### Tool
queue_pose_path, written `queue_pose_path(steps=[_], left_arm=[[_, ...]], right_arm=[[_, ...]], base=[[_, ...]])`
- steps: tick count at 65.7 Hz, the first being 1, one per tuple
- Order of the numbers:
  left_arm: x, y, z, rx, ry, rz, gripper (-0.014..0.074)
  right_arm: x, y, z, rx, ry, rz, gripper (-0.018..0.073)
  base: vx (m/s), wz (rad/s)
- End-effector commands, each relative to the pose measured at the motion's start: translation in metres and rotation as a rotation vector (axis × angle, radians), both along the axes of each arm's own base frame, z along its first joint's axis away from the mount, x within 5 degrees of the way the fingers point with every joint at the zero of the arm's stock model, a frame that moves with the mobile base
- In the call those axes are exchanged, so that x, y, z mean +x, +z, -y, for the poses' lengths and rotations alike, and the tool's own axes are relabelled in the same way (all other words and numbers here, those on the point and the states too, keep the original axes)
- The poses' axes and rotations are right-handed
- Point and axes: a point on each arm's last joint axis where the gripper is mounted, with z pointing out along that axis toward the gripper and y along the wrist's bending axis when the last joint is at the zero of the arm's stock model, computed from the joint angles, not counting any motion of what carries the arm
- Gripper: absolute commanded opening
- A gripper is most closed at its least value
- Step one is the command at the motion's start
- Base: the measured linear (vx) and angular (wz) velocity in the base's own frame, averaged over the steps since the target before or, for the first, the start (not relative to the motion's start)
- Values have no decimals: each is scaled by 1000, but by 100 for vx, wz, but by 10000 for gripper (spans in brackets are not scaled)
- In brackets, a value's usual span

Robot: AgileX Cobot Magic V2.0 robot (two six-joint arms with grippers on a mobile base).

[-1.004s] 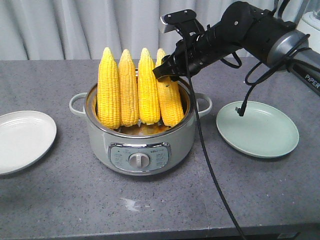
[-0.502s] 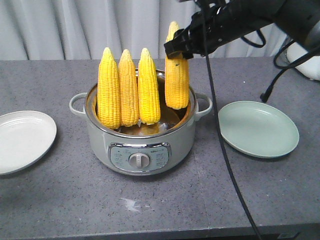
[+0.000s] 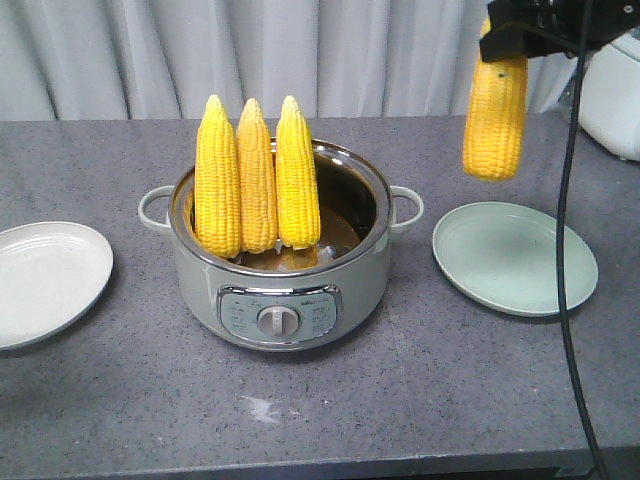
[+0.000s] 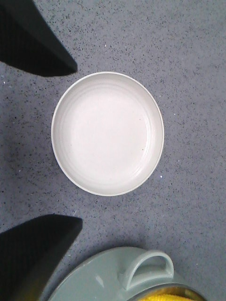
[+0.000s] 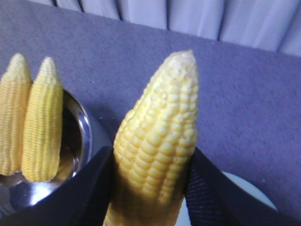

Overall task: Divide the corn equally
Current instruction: 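Carry the cob over the pale green plate and lower it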

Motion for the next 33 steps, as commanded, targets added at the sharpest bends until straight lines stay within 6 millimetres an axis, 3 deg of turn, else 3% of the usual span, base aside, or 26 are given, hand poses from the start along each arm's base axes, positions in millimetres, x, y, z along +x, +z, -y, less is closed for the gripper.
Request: queue_pose_path(steps=[1, 14, 33], left_arm=[[0, 15, 0, -1, -1, 95, 565], [0, 15, 0, -1, -1, 97, 565], [0, 15, 0, -1, -1, 95, 565]], right_arm=[[-5, 7, 18, 14, -32, -14, 43], [20, -39, 42, -1, -69, -210, 46], [54, -99, 51, -12, -129, -372, 51]], base=[[0, 0], [0, 0], [0, 0]])
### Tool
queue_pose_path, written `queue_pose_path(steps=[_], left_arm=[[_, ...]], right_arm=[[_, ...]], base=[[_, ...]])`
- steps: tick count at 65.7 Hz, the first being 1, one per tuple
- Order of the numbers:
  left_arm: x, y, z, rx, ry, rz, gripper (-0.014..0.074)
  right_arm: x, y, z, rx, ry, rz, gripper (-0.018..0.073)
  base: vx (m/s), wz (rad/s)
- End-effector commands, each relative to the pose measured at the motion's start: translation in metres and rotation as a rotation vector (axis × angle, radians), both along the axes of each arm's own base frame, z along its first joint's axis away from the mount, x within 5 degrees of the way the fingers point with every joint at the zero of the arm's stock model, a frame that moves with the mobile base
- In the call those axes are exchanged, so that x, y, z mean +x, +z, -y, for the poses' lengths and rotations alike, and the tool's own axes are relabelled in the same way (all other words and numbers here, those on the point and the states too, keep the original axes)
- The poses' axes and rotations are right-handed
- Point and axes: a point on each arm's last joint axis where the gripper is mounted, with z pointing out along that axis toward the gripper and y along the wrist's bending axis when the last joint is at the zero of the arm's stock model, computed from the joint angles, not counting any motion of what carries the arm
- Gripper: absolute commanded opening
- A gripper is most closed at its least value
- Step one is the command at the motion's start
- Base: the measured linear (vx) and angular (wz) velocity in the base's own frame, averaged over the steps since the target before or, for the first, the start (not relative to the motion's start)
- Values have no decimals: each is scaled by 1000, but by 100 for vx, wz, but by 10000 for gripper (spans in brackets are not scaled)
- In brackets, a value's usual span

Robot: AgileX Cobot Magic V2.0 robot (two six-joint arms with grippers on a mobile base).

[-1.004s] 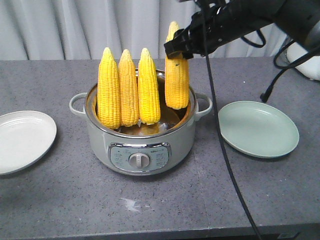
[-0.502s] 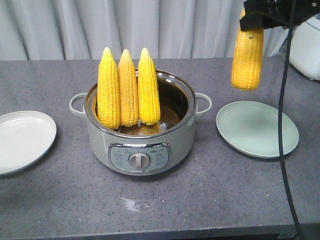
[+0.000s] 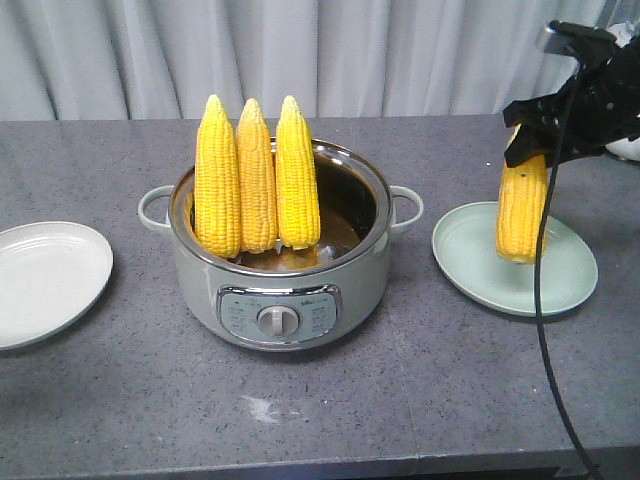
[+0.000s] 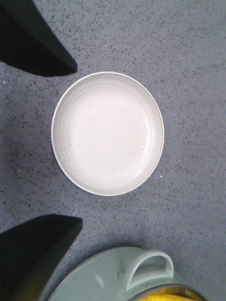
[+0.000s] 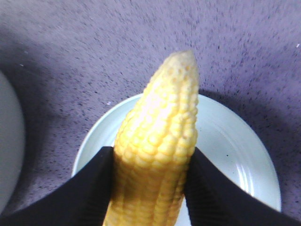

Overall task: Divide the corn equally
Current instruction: 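Carry the cob over the pale green plate and lower it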

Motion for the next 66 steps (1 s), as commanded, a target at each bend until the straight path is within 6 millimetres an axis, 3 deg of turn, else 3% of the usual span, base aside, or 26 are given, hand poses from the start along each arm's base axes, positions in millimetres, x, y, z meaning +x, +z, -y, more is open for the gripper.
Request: queue_pose_path(steps=[1, 16, 33, 66], left_arm=[[0, 15, 0, -1, -1, 95, 565], [0, 15, 0, -1, -1, 95, 565], [0, 15, 0, -1, -1, 96, 565], [0, 15, 0, -1, -1, 96, 565]], right_arm=[[-5, 12, 2, 11, -12, -1, 52], [3, -5, 3, 12, -27, -45, 66], [5, -11, 3, 19, -41, -63, 104], [5, -11, 3, 24, -53, -66, 419]], base=[[0, 0], [0, 0], [0, 0], [0, 0]])
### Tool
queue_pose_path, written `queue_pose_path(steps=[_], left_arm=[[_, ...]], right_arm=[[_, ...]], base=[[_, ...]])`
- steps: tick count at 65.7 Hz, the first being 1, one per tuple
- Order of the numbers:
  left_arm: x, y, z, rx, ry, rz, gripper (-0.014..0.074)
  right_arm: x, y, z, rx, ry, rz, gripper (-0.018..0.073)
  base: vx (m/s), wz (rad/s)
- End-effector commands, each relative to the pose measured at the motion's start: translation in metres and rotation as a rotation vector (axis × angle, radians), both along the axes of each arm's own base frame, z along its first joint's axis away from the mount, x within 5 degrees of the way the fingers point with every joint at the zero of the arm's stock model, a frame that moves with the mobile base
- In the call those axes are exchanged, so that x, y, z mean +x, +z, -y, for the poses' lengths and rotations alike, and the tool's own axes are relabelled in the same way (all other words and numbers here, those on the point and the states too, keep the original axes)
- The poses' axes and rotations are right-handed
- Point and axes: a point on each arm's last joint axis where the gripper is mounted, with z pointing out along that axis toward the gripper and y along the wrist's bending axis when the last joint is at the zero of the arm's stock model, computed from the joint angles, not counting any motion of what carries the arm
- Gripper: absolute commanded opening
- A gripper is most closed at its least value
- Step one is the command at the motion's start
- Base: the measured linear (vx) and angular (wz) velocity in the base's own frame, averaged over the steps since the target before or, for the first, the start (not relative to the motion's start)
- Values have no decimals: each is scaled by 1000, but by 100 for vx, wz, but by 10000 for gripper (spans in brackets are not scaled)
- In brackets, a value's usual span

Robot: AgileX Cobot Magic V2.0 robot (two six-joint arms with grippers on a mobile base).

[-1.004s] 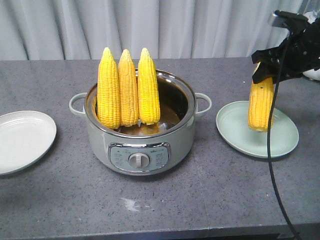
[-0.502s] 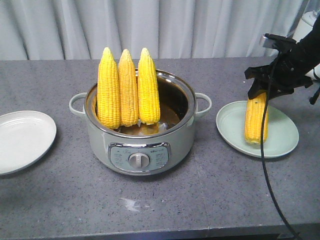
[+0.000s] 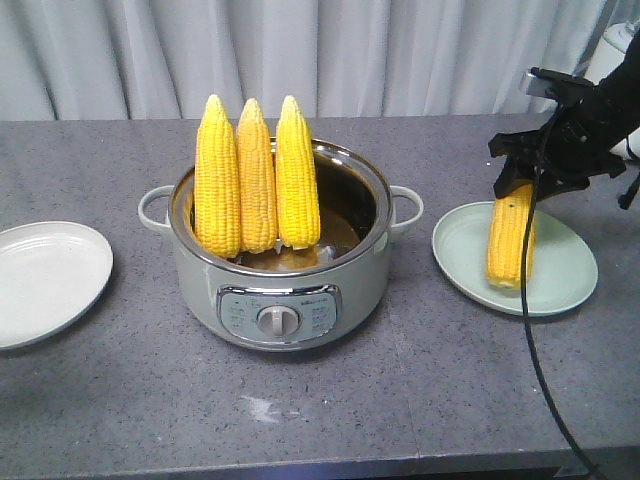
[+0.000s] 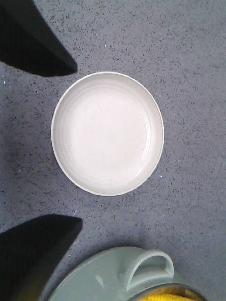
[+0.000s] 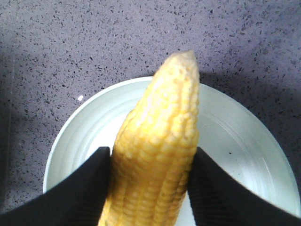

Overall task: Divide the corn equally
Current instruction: 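Carry the cob over the pale green plate and lower it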

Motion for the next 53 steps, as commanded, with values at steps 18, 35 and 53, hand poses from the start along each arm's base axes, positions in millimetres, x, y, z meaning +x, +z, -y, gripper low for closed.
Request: queue_pose_path(steps=[18, 35, 53], left_arm=[[0, 15, 0, -1, -1, 98, 565], [1, 15, 0, 0, -1, 101, 565], [1, 15, 0, 0, -1, 102, 565]], right_arm=[[-12, 31, 2, -6, 8, 44, 542], [-12, 32, 2, -13, 9, 46, 546], [-18, 50, 2, -25, 19, 109, 546]], base=[[0, 0], [0, 0], [0, 0]])
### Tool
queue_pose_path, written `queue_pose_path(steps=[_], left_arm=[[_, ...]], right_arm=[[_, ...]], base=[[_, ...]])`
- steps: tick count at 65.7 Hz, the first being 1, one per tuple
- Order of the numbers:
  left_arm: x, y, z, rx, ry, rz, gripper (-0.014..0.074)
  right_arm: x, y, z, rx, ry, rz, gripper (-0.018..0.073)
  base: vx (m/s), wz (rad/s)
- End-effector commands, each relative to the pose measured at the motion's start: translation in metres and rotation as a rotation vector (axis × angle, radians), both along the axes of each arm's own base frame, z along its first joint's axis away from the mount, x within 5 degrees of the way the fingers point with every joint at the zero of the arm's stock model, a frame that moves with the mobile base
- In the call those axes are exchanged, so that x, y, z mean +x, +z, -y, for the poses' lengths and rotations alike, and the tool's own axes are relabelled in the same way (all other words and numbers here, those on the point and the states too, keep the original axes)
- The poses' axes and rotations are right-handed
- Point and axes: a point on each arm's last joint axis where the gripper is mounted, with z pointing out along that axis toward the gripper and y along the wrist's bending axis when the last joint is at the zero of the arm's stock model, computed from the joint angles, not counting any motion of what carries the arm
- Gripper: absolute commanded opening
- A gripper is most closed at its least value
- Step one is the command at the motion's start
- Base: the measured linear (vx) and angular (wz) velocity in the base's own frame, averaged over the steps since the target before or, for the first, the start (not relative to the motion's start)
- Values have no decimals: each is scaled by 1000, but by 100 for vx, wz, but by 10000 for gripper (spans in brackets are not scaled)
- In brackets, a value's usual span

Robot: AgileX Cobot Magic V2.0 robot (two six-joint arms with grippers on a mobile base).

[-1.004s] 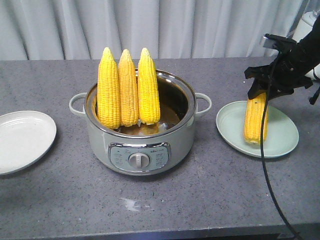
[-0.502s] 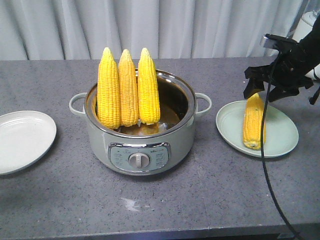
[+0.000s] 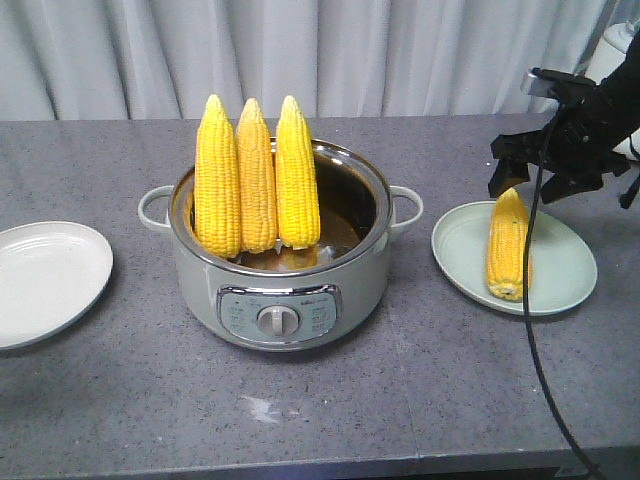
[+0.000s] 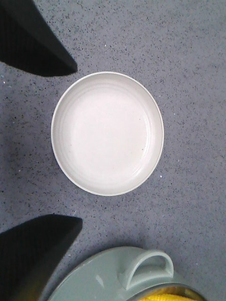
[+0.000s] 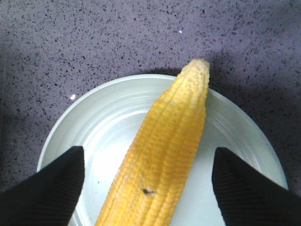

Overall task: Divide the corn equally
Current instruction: 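Carry the cob over the pale green plate and lower it, then open the right gripper and withdraw it from the plate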

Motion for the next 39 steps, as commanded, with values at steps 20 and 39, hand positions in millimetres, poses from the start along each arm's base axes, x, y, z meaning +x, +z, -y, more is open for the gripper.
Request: queue_pose_path(steps=[20, 39], left_arm=[[1, 15, 0, 0, -1, 102, 565], [1, 15, 0, 0, -1, 102, 565]], right_arm=[[-44, 95, -6, -17, 56, 210, 546], [-92, 123, -12, -41, 82, 303, 546]], base=[[0, 0], [0, 0]])
